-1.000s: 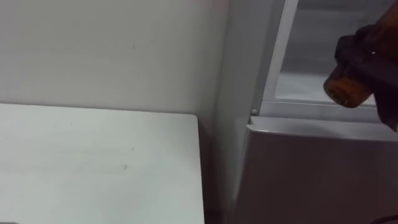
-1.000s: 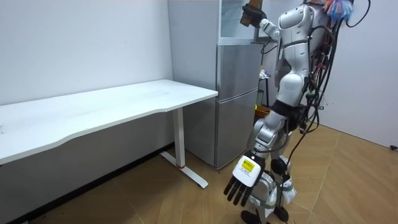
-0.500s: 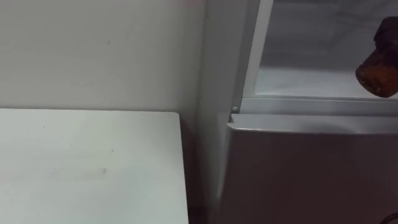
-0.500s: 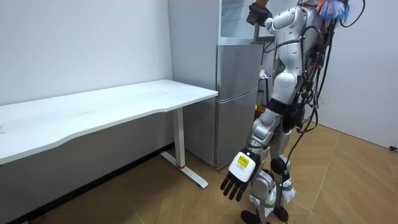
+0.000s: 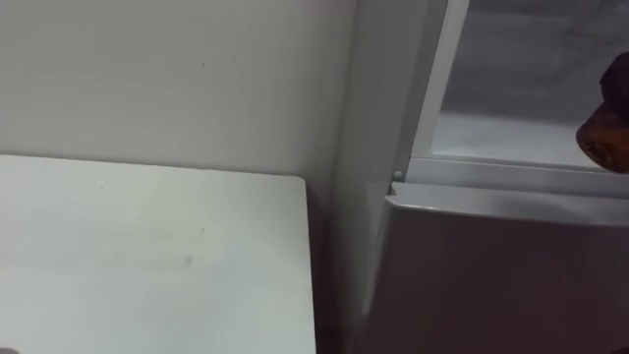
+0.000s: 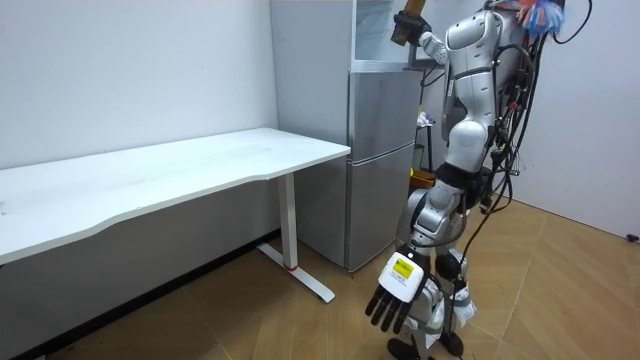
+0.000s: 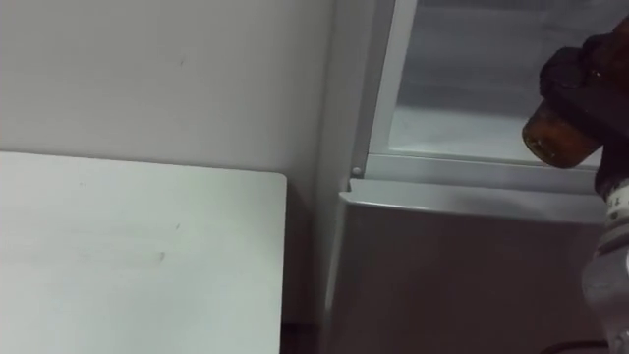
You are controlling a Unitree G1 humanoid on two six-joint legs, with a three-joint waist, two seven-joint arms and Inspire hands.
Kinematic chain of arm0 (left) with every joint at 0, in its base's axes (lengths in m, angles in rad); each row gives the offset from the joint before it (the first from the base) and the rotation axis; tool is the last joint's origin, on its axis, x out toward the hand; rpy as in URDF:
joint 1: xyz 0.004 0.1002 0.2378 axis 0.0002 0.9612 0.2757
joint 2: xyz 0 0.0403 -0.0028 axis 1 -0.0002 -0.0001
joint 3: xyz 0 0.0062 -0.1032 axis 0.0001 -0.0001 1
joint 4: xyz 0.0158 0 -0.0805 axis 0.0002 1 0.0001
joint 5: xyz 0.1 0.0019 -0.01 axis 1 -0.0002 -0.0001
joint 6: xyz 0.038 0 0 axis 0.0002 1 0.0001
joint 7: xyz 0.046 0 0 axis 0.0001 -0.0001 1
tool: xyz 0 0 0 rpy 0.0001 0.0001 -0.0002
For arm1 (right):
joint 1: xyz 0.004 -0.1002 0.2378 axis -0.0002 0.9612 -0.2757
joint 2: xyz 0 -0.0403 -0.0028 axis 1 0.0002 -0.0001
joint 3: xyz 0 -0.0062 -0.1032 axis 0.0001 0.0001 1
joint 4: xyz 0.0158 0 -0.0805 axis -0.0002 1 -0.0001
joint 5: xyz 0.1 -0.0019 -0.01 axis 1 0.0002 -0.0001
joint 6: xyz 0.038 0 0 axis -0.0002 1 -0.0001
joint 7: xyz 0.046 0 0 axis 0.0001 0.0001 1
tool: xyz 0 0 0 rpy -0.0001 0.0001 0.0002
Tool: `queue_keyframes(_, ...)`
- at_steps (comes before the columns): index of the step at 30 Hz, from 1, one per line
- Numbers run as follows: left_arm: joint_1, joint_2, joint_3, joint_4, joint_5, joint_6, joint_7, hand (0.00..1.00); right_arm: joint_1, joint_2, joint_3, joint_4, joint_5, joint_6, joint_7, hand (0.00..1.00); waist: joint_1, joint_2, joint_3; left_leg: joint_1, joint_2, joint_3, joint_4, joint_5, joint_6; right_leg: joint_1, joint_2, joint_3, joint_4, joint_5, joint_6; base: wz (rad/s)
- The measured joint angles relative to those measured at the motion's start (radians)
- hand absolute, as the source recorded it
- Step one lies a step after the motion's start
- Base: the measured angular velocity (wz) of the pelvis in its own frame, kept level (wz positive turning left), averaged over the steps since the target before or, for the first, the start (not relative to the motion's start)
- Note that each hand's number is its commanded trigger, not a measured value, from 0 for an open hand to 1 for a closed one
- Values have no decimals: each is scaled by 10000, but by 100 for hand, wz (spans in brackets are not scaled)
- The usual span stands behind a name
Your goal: Put the bottle in the upper fridge
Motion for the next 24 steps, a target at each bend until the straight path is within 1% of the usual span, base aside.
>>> queue_keyframes(1,-1,-2,40,-4,0,25,-10,0,-88,0,17,171,-1,7,-39,100,17,-9,-13,-15,-2,-13,-1,0,0,-9,-2,1,-3,-1,1,4)
queue_keyframes(4,39,6,156,-5,0,112,-187,0,-550,-8,63,983,-1,213,-213,100,40,-67,-51,-53,-7,-70,-12,-1,-2,-17,0,-45,-28,-10,6,7)
queue_keyframes(5,70,6,157,-6,5,130,-247,0,-653,-8,100,1191,-1,234,-335,100,68,-83,-62,-52,-10,-80,-38,-1,-4,-21,1,-53,-27,-17,12,0)
queue_keyframes(6,121,6,157,-14,10,134,-283,0,-745,-14,198,1408,0,234,-459,100,172,-111,-85,-48,-10,-76,-83,5,-11,6,3,-50,-7,-21,13,0)
queue_keyframes(8,150,12,185,-17,51,164,-335,0,-856,-62,385,1758,0,237,-579,100,220,-159,-98,-52,-6,-86,-106,9,-16,7,7,-72,-4,-20,13,0)
queue_keyframes(10,152,29,284,-31,128,179,-390,0,-864,-62,462,1900,2,314,-688,100,286,-218,-90,-45,1,-91,-112,8,-17,19,12,-79,0,-20,13,2)
queue_keyframes(13,167,171,303,1,130,197,-389,0,-1023,-83,1002,2227,6,379,-786,100,374,-314,-38,24,11,-93,-122,6,-20,68,19,-51,6,-20,13,-1)
queue_keyframes(15,159,276,339,38,243,190,-389,0,-1066,-85,1171,2567,0,433,-748,100,577,-369,-32,43,5,-93,-123,-3,-22,69,14,-33,17,-20,13,-2)
queue_keyframes(16,157,299,341,17,287,190,-391,0,-1071,-85,1174,2657,0,438,-759,100,602,-378,-27,33,1,-95,-114,-4,-19,67,9,-38,20,-20,14,0)
queue_keyframes(18,161,325,353,41,292,259,-426,0,-1191,-85,1236,3144,-44,444,-776,100,835,-385,-22,37,-20,-103,-93,-14,-2,88,-6,-47,27,-19,15,0)
queue_keyframes(20,180,326,380,178,303,295,-471,0,-1257,-87,1437,3533,-415,444,-782,100,893,-393,-17,32,-27,-151,-82,-33,20,162,-14,-108,28,-19,18,6)
queue_keyframes(22,173,333,383,225,296,367,-556,0,-1506,-89,1711,4016,-633,467,-790,100,897,-417,3,-52,-27,-182,-6,-46,20,147,-22,-149,34,-19,18,6)
queue_keyframes(24,152,334,381,243,299,352,-666,0,-1984,-93,2005,4427,-778,568,-894,100,896,-407,5,-342,-8,-280,255,-123,3,-40,11,-100,62,-7,-1,2)
